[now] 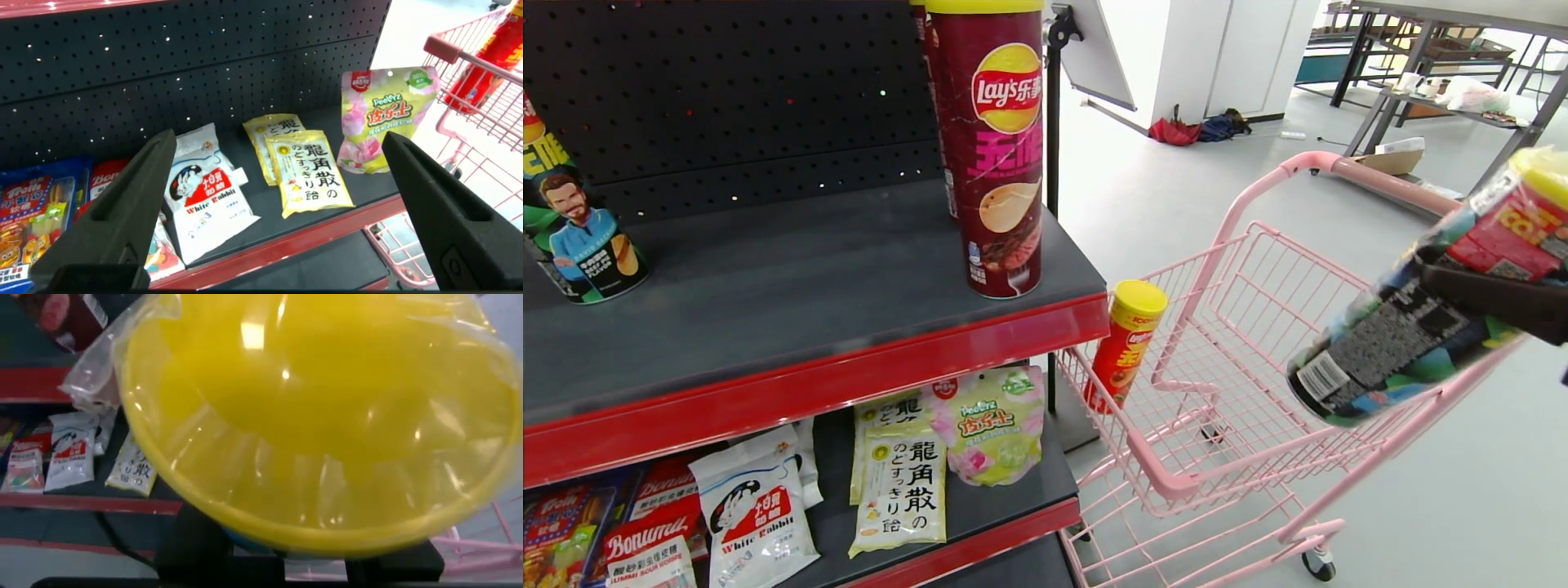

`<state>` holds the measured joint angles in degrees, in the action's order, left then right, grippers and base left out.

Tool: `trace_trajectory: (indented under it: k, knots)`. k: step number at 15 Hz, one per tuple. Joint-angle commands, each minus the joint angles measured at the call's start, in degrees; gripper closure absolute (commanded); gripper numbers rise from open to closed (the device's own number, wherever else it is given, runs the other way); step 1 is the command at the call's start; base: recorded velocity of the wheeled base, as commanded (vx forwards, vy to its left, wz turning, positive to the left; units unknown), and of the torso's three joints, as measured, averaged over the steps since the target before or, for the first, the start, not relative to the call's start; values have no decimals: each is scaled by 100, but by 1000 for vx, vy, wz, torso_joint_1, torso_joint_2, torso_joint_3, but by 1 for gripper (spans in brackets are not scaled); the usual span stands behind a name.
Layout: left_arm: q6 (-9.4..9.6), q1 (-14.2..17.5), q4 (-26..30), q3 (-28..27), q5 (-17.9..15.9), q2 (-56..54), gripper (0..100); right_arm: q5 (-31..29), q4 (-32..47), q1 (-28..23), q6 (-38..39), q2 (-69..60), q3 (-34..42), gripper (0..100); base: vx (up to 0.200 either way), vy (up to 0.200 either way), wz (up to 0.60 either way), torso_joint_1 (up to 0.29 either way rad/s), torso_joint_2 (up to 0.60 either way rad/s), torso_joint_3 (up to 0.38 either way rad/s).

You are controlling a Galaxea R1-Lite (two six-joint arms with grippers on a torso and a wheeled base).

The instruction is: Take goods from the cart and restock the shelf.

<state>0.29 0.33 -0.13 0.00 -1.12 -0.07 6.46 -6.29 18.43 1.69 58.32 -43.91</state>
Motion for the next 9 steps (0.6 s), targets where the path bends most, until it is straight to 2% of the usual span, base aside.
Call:
trace_trajectory:
  k: [1, 5, 7, 9]
  knots:
    - [-3, 2, 5, 0, -2, 7, 0, -13, 1253, -24, -2, -1121, -267, 100, 0, 0, 0, 0, 0, 0]
    - [-3, 2, 5, 0, -2, 7, 0, -505, 2519, -428, -73, -2141, 40, 100, 0, 0, 0, 0, 0, 0]
    - [-3, 2, -4, 0, -2, 7, 0, -576, 2712, -463, -240, -2519, 304, 100, 0, 0, 0, 0, 0, 0]
    - [-3, 2, -4, 0, -2, 7, 0, -1006, 2721, -622, -486, -2861, 735, 100, 0, 0, 0, 0, 0, 0]
